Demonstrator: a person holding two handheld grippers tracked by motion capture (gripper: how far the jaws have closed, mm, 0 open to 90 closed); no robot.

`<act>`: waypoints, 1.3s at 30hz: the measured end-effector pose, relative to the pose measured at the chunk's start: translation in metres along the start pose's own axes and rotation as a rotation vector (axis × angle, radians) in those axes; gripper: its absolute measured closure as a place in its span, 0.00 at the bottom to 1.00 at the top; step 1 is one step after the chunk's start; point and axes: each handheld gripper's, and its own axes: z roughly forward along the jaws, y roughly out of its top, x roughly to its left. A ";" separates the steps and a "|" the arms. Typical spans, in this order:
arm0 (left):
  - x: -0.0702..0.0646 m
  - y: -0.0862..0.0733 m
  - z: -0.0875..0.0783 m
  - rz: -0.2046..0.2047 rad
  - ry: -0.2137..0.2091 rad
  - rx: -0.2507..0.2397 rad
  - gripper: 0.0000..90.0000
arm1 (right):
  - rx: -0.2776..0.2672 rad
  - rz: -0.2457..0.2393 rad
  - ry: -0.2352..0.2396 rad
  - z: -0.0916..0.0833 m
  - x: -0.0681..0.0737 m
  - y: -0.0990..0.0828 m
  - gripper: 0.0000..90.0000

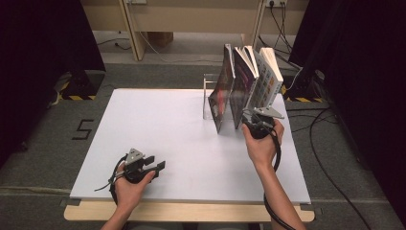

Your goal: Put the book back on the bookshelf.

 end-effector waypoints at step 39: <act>0.003 0.000 -0.001 -0.009 0.014 -0.002 0.49 | 0.108 0.037 -0.042 -0.016 -0.036 -0.053 0.65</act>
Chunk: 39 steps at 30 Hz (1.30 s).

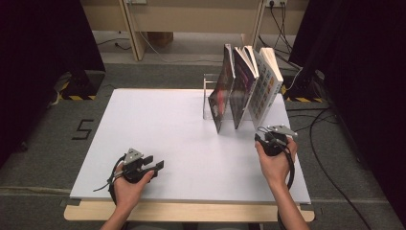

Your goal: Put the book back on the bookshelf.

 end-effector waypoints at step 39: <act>0.000 -0.001 0.001 0.000 0.001 0.004 0.49 | 0.061 0.041 -0.065 0.004 -0.036 -0.047 0.64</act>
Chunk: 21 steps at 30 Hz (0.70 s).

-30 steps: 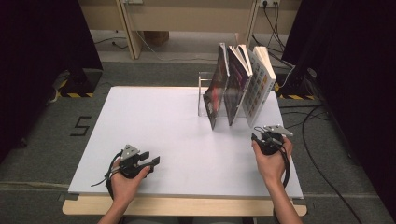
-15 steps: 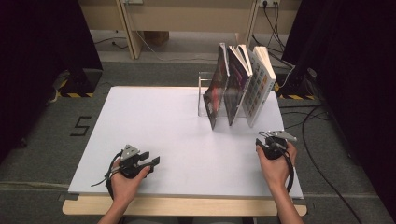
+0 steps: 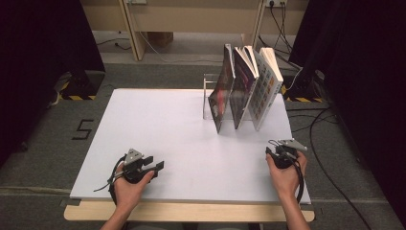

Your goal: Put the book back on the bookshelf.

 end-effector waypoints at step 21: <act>-0.006 -0.008 0.005 0.011 -0.019 0.026 0.47 | -0.009 0.014 0.012 -0.002 -0.006 -0.014 0.61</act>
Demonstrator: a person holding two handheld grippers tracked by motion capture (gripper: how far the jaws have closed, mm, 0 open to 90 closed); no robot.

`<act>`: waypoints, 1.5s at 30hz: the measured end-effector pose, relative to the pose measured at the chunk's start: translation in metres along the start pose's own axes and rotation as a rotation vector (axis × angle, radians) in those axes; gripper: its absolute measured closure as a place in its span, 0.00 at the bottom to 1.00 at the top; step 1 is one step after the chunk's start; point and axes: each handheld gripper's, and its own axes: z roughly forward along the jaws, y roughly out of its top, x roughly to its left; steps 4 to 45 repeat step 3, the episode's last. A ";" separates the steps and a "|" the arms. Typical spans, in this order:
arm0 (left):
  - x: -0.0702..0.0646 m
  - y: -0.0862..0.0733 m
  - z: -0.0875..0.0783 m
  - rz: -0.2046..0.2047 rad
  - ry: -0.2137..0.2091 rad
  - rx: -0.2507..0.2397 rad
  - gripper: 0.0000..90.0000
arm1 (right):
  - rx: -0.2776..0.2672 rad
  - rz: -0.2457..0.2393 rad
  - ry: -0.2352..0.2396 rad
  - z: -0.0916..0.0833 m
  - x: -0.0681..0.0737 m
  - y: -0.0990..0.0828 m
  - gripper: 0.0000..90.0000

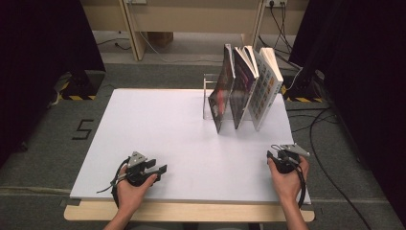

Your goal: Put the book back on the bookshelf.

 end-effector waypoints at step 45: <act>0.001 0.000 0.000 0.002 0.004 0.005 0.47 | 0.000 -0.007 0.000 0.001 0.000 0.000 0.61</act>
